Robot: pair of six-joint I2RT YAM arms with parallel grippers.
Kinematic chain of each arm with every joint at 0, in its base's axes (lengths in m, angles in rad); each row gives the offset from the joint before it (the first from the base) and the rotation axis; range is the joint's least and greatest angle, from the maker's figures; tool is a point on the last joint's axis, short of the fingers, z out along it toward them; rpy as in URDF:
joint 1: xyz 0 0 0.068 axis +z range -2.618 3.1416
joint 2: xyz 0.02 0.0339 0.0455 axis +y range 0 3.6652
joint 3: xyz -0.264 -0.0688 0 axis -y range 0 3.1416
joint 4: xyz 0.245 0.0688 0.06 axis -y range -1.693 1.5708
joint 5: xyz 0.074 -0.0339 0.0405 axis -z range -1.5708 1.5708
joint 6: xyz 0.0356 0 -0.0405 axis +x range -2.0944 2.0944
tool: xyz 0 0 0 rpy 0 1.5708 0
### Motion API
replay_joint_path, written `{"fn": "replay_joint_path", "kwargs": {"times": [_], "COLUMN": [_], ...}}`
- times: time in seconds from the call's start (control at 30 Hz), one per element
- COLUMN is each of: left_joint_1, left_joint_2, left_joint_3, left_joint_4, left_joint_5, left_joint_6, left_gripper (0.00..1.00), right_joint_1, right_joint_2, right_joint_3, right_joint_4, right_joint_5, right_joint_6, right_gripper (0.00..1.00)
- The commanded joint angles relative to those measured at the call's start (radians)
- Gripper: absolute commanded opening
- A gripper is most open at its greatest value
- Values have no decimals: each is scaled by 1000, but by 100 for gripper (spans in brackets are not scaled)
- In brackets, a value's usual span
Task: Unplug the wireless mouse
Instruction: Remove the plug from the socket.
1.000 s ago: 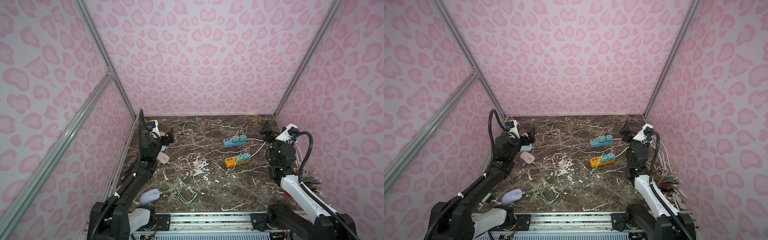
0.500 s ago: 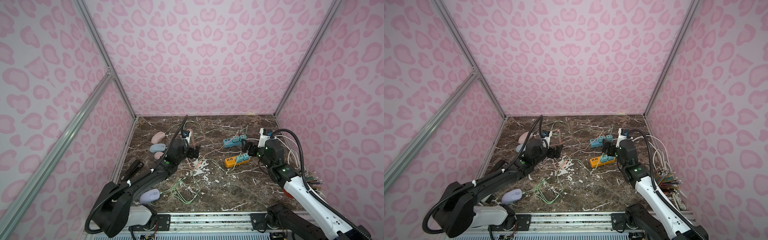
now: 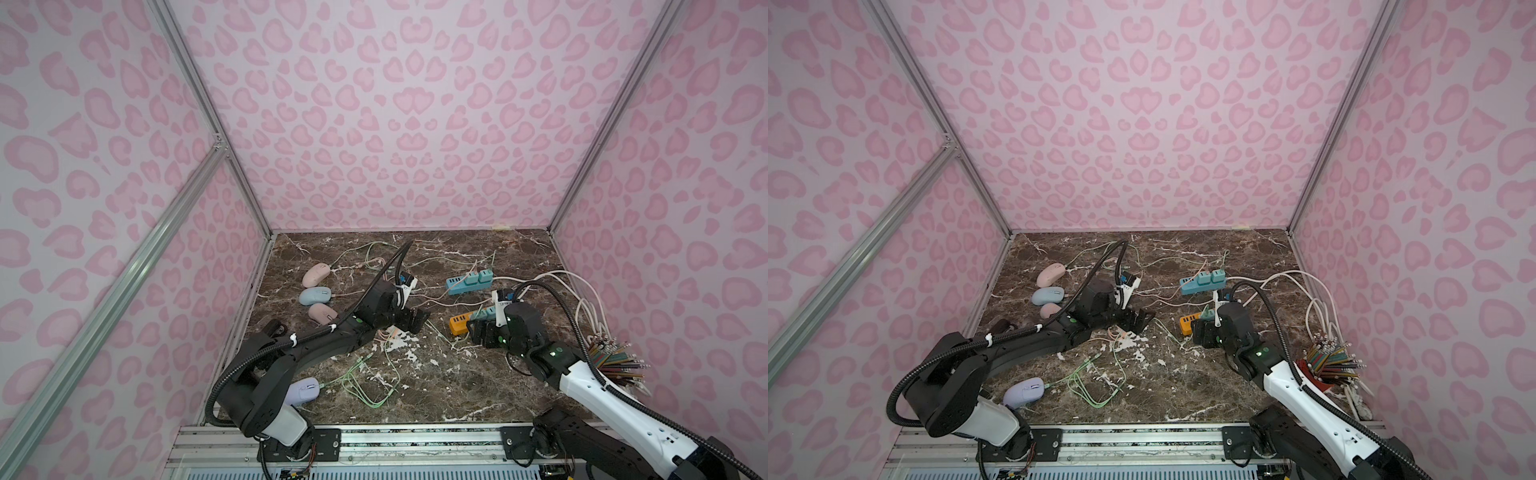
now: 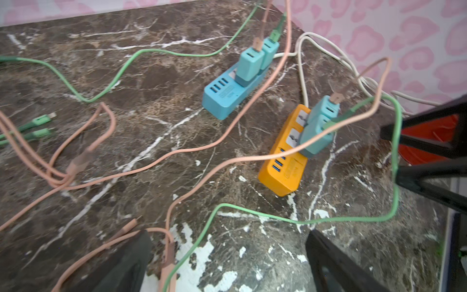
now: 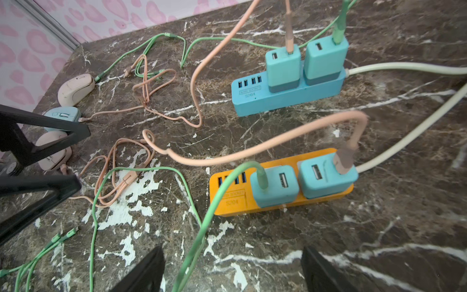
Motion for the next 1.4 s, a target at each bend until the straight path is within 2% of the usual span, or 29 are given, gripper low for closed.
{"fn": "replay_joint_path", "kwargs": {"times": [0.0, 0.03, 0.1, 0.17, 0.2, 0.23, 0.27, 0.3, 0.37, 0.47, 0.5, 0.57, 0.67, 0.77, 0.83, 0.93, 1.0, 1.07, 1.2, 1.27, 1.37], "left_joint_1": [-50, -62, -61, -59, -57, -57, -57, -61, -88, -140, -150, -149, -149, -149, -148, -147, -144, -142, -142, -142, -142], "left_joint_2": [-108, -147, -140, -50, -4, 48, 89, 111, 102, 95, 110, 146, 130, 37, -60, -254, -358, -384, -233, -118, 16], "left_joint_3": [-89, -141, -183, -114, -52, 27, 85, 105, 50, -108, -145, -189, -220, -290, -333, -334, -340, -345, -199, -98, 17], "left_joint_4": [186, 259, 333, 246, 171, 71, 12, 7, 151, 512, 615, 772, 821, 841, 789, 499, 372, 324, 153, 80, 19], "left_joint_5": [-14, -54, -142, -171, -151, -103, -25, 21, 31, 11, 24, 39, 37, -15, -76, -204, -227, -206, -99, -39, 18], "left_joint_6": [93, 94, 80, 97, 100, 109, 118, 118, 126, 263, 296, 289, 239, 234, 245, 230, 230, 243, 261, 251, 231], "left_gripper": [99, 99, 99, 98, 99, 90, 74, 70, 72, 99, 99, 98, 99, 99, 98, 99, 99, 99, 99, 86, 71], "right_joint_1": [-1, -1, -1, -3, -1, -1, 0, 2, 3, 3, 6, 16, 17, 17, 17, 15, 14, 13, 9, 2, -5], "right_joint_2": [12, 8, -5, -22, -34, -57, -88, -122, -217, -351, -377, -391, -330, -255, -230, -190, -143, -88, 31, 79, 123], "right_joint_3": [-7, -12, -26, -43, -53, -65, -76, -90, -115, -149, -154, -156, -155, -178, -201, -220, -214, -193, -129, -86, -26], "right_joint_4": [52, 65, 78, 78, 80, 82, 82, 77, 28, -54, -76, -106, -162, -136, -99, -45, -1, 40, 101, 104, 74], "right_joint_5": [-31, -47, -72, -85, -99, -121, -149, -162, -154, -125, -111, -101, -51, -41, -36, -5, 11, 18, 33, 46, 88], "right_joint_6": [3, -1, -8, 7, 21, 44, 69, 91, 158, 237, 265, 317, 345, 350, 352, 334, 298, 257, 155, 98, 28], "right_gripper": [87, 88, 88, 88, 87, 87, 87, 87, 86, 86, 86, 86, 86, 85, 85, 86, 86, 86, 81, 75, 72]}}
